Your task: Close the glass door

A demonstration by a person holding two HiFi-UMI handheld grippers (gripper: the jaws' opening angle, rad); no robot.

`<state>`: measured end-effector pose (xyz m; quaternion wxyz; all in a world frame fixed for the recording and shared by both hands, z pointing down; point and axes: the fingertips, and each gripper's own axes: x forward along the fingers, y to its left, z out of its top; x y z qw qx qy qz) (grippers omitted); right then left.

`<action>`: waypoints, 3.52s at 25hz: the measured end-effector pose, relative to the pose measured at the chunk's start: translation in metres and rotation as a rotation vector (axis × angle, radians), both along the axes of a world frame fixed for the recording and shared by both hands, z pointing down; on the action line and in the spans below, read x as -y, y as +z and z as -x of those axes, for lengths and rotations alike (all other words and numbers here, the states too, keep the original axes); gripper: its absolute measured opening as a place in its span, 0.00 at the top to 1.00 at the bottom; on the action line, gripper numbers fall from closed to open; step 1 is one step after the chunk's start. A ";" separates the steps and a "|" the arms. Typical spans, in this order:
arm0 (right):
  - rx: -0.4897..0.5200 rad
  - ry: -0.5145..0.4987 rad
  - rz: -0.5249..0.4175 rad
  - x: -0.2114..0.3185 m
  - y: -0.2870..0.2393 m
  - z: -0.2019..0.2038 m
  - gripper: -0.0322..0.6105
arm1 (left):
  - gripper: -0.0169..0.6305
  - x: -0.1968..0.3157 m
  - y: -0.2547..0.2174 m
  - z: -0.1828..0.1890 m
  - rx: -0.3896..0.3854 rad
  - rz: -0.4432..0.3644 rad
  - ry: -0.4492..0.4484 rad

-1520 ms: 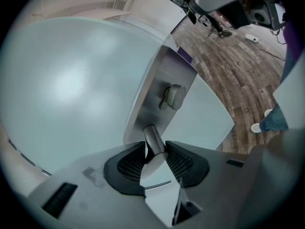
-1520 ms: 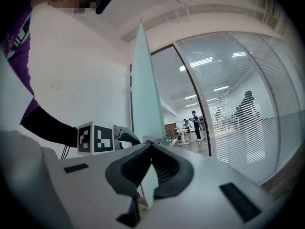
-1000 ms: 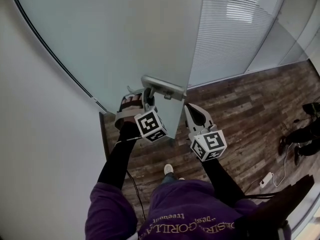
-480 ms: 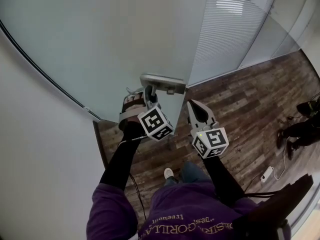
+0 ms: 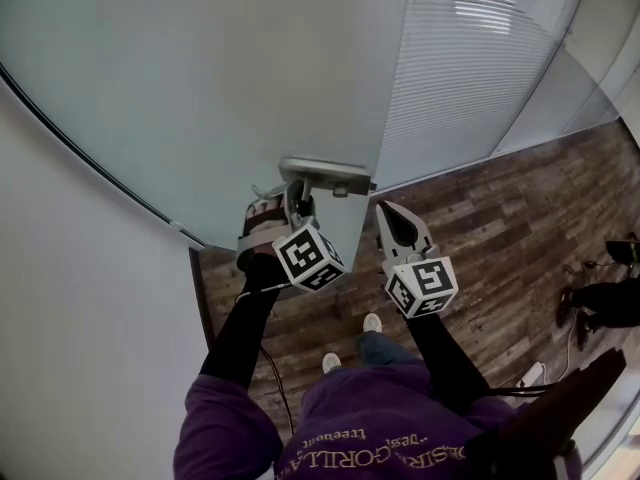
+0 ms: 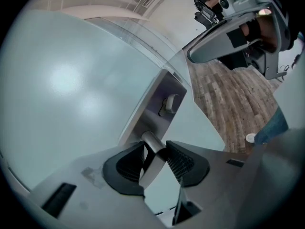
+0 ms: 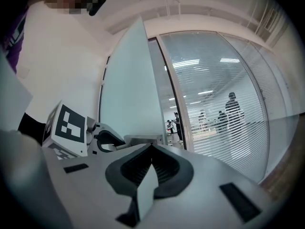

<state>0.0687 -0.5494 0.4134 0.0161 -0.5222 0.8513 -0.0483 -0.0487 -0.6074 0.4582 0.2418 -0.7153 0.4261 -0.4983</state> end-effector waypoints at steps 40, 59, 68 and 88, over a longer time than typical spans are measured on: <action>0.018 -0.072 0.031 0.224 -0.002 -0.027 0.96 | 0.76 0.198 -0.004 -0.034 -0.099 0.035 -0.114; 0.000 -0.021 -0.021 0.236 0.007 -0.003 0.96 | 0.75 0.216 -0.001 -0.023 -0.124 -0.037 -0.212; 0.004 -0.086 -0.006 0.290 -0.006 -0.017 0.96 | 0.75 0.271 -0.006 -0.027 -0.108 -0.031 -0.272; 0.005 -0.081 0.026 0.347 0.011 -0.043 0.96 | 0.75 0.361 0.010 -0.016 -0.121 -0.014 -0.351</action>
